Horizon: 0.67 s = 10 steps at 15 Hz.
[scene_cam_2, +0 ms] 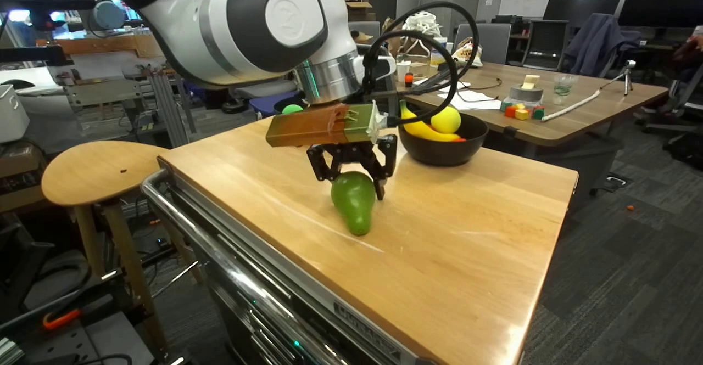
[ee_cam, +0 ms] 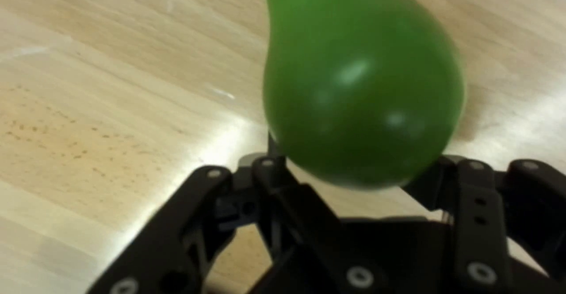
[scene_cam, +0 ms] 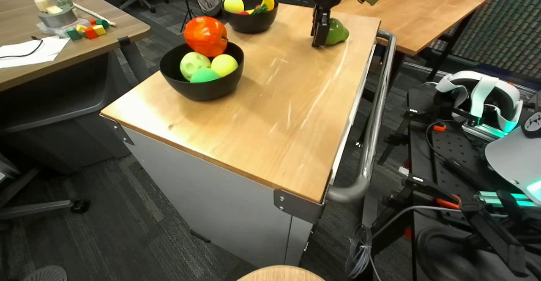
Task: Put the fruits and vegetables in the left bowl then put the remaining fruits and vegetables in the right bowl
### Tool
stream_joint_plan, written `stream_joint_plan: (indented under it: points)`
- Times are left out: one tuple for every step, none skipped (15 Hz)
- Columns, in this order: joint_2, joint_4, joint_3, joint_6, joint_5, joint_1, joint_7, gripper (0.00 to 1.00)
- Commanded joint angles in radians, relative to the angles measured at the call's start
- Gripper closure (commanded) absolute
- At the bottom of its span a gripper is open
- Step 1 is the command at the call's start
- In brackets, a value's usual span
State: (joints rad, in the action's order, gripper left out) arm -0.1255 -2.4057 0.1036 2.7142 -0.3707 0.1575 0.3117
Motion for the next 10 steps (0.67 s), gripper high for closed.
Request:
stream_joint_plan:
  points:
    - [0.061, 0.069, -0.072, -0.084, 0.225, -0.020, 0.140, 0.73]
    - [0.084, 0.096, -0.086, -0.085, 0.280, -0.025, 0.160, 0.81]
    - [0.099, 0.120, -0.098, -0.074, 0.341, -0.030, 0.174, 0.87]
    - [0.114, 0.153, -0.102, -0.087, 0.358, -0.044, 0.179, 0.88]
    - [0.122, 0.202, -0.105, -0.114, 0.371, -0.057, 0.189, 0.53]
    - [0.123, 0.245, -0.111, -0.178, 0.422, -0.071, 0.206, 0.59]
    - [0.121, 0.280, -0.109, -0.242, 0.467, -0.083, 0.218, 0.59]
    - [0.122, 0.298, -0.104, -0.309, 0.485, -0.092, 0.222, 0.54]
    - [0.128, 0.305, -0.097, -0.359, 0.471, -0.097, 0.225, 0.48]
    - [0.130, 0.269, -0.095, -0.281, 0.440, -0.100, 0.189, 0.39]
